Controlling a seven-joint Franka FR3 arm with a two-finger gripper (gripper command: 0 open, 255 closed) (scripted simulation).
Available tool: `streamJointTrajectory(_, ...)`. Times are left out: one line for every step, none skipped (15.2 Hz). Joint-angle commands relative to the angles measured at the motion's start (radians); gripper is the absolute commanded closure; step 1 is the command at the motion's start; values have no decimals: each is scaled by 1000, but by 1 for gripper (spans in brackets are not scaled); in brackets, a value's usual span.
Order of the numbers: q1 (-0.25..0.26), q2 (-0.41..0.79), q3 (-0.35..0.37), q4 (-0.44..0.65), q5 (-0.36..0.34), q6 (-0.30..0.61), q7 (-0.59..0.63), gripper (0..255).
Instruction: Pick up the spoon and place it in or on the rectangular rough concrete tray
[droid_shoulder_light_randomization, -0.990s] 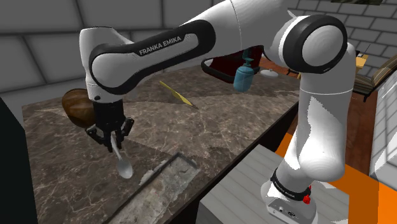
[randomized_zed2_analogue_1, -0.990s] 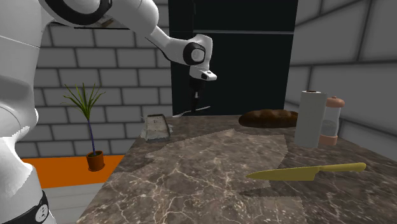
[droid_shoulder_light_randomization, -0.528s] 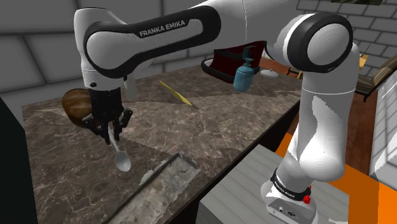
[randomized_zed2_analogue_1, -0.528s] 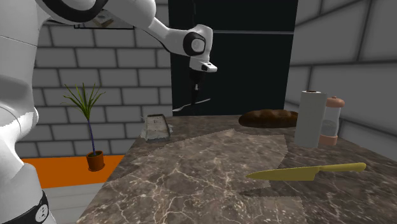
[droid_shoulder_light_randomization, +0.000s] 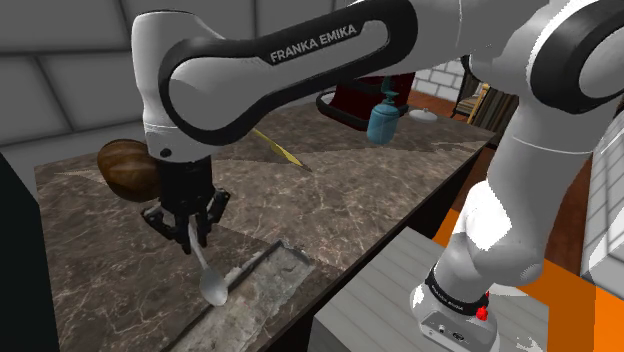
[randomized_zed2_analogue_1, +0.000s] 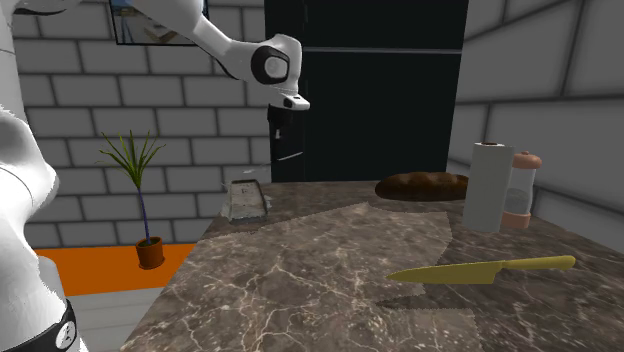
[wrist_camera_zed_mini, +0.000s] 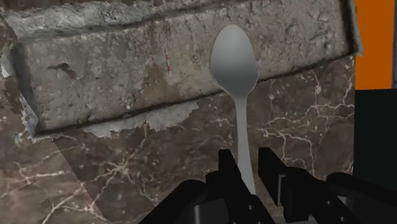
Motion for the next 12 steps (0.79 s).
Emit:
streamJointTrajectory(11, -62, 16, -68, 33, 16, 14, 255)
streamJointTrajectory(17, -92, 23, -97, 48, 22, 20, 255)
streamJointTrajectory(24, -120, 30, -126, 64, 26, 27, 255)
streamJointTrajectory(32, -148, 37, -152, 80, 30, 34, 255)
streamJointTrajectory(46, -195, 49, -195, 107, 35, 46, 255)
streamJointTrajectory(48, -191, 49, -204, 107, 49, 45, 255)
streamJointTrajectory(48, -186, 51, -214, 106, 62, 44, 255)
streamJointTrajectory(49, -181, 52, -223, 105, 76, 43, 255)
streamJointTrajectory(49, -176, 53, -232, 105, 89, 42, 255)
streamJointTrajectory(50, -171, 54, -241, 104, 102, 41, 255)
streamJointTrajectory(50, -166, 56, -249, 103, 116, 40, 255)
streamJointTrajectory(51, -160, 57, -258, 102, 130, 39, 255)
